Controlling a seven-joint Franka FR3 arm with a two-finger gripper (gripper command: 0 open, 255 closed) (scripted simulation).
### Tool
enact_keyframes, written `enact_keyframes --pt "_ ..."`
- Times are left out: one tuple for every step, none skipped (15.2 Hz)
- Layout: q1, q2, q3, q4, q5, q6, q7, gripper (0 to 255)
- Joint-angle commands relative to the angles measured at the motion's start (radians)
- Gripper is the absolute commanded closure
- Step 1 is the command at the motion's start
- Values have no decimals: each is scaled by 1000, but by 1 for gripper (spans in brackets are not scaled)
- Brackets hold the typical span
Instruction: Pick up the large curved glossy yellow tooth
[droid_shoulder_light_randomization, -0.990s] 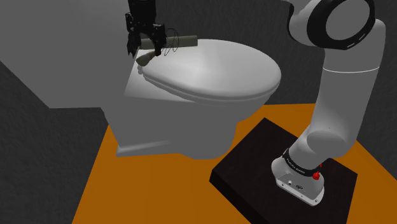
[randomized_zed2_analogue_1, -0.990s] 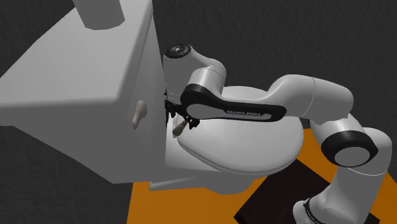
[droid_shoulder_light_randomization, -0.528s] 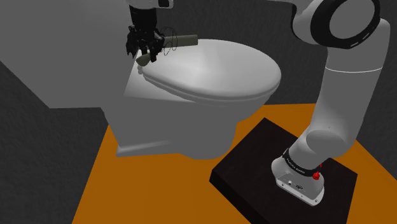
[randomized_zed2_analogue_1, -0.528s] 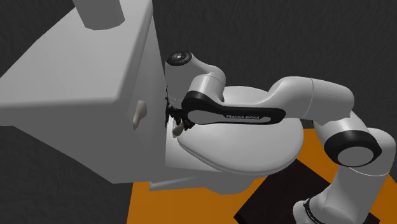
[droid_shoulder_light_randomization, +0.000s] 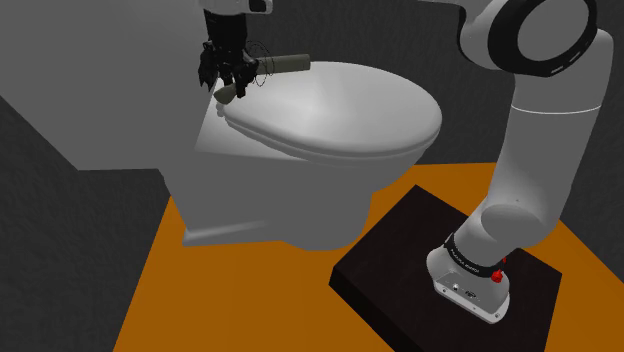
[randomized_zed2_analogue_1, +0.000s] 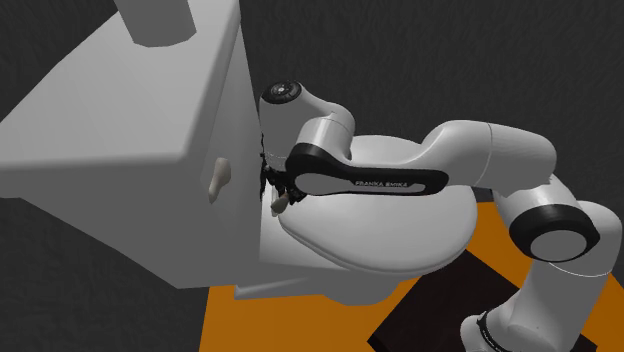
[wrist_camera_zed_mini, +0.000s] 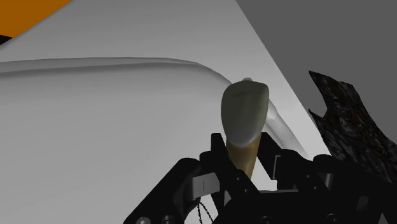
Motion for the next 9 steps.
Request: enact_keyframes --pt "9 9 0 23 -4 -20 1 255" --pt "14 13 0 43 -6 -36 0 255" --pt "19 18 0 64 -9 -52 0 255" --pt "25 23 -1 85 -12 -68 -1 255" --pt "31 29 -1 108 -15 -85 -2 255" --pt "38 35 -2 131 -19 -102 -3 255" --pt "45 42 -2 155 -23 -120 -4 255" --pt "53 50 -3 180 -27 -138 -5 255" --pt "62 58 -4 207 -32 -157 -6 255"
